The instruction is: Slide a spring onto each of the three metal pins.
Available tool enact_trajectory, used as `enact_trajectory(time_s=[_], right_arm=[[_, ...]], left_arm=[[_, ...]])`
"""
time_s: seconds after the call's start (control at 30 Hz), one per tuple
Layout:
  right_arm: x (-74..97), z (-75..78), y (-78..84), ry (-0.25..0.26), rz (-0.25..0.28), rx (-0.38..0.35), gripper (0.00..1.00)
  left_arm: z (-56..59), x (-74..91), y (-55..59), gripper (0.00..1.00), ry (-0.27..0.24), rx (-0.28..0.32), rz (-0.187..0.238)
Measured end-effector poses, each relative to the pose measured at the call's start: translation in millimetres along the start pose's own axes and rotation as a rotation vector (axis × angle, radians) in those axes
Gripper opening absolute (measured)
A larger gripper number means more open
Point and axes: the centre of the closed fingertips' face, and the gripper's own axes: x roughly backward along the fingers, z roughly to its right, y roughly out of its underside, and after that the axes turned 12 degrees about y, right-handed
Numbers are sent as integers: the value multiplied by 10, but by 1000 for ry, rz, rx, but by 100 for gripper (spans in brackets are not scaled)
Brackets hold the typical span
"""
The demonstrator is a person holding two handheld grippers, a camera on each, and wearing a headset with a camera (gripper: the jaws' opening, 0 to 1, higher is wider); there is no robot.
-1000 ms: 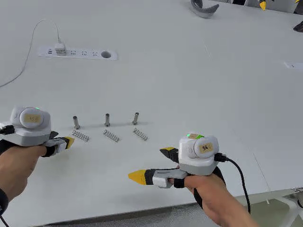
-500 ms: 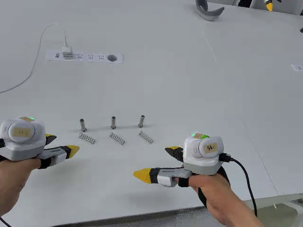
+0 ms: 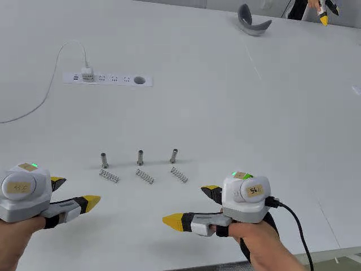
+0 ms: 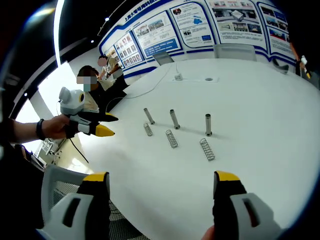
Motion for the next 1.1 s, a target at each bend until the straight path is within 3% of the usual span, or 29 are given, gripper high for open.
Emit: enact_trajectory(time_s=[0.13, 0.57, 0.83, 1.1], right_arm=[[-11, 9, 6, 1, -1, 4, 87], [-30, 24, 26, 5, -7, 5, 87], [-32, -13, 67, -1, -18, 18, 87], [-17, -23, 89, 1, -23, 18, 88]], left_arm=[[2, 81, 16, 64, 0, 2, 12], [162, 213, 138, 74, 36, -6, 17], [215, 238, 241, 75, 50, -4, 0], [227, 245, 272, 74, 52, -4, -15]])
